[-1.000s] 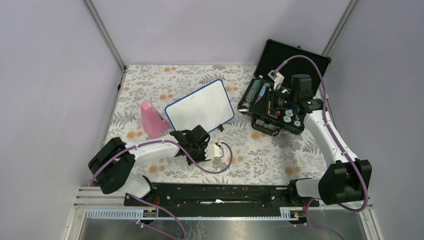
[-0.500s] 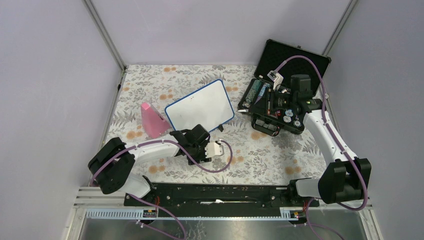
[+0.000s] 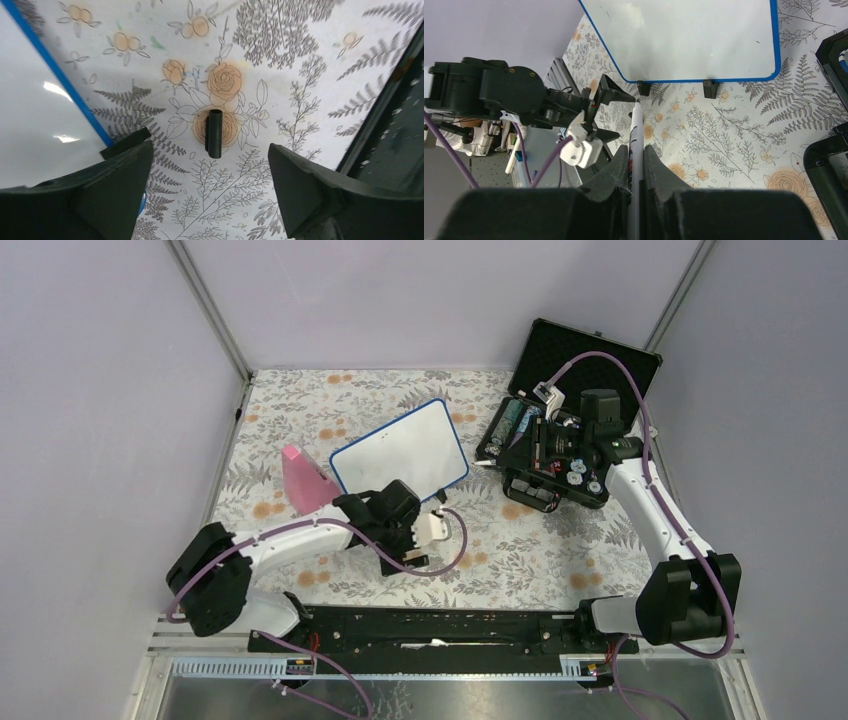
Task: Write a sentence on the whiteboard
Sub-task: Place the pen cap at the center of the board, then hold the whiteboard on the whiteboard stand.
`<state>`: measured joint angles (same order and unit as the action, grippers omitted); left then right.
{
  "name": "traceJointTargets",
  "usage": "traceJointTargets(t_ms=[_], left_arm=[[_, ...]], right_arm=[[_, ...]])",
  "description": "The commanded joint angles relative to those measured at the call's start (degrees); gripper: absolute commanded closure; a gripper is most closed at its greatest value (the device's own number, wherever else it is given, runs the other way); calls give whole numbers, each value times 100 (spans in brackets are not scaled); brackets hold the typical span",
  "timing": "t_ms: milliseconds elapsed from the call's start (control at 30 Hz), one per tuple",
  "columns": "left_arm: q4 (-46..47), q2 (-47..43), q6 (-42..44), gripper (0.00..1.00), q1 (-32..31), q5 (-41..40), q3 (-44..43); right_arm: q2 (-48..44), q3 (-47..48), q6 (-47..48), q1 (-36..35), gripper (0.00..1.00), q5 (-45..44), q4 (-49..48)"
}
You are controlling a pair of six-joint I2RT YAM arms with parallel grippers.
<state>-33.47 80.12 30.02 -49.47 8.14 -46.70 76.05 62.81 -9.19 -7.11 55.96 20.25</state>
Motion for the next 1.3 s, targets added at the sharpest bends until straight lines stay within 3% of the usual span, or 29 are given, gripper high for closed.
traceJointTargets(t_ms=[0,167,333,467,633,767,933,1167,1267], left_arm=[[-33,-416,-218,1,-20,115,-408],[-55,-740,-387,1,77,193,-724],[-150,-872,-818,1,794,835,-1381],[-222,-1056,-1342,1,1028,678,-1960],[-150,-1499,-2182,1,2200,1085,-2531],[84,-1932,-2716,1,2829,801,-2484],[204,-2216,-3512,1,4062,1505,-2310],[41,-2194,-3537,1,5060,2323,-2068],[-373,-1875,-3258,2,5644,3237,-2059]], right_arm=[[22,138,102,15,100,220,-146],[43,225,109,9,100,259,-147],[122,357,155,-22,100,304,-148],[273,566,228,-158,100,305,-145],[511,902,353,-479,100,217,-147],[655,1174,480,-820,100,83,-153],[824,1466,561,-1172,100,25,-164],[1028,1611,711,-1748,100,-68,-311],[1177,1692,795,-1943,100,-57,-305]])
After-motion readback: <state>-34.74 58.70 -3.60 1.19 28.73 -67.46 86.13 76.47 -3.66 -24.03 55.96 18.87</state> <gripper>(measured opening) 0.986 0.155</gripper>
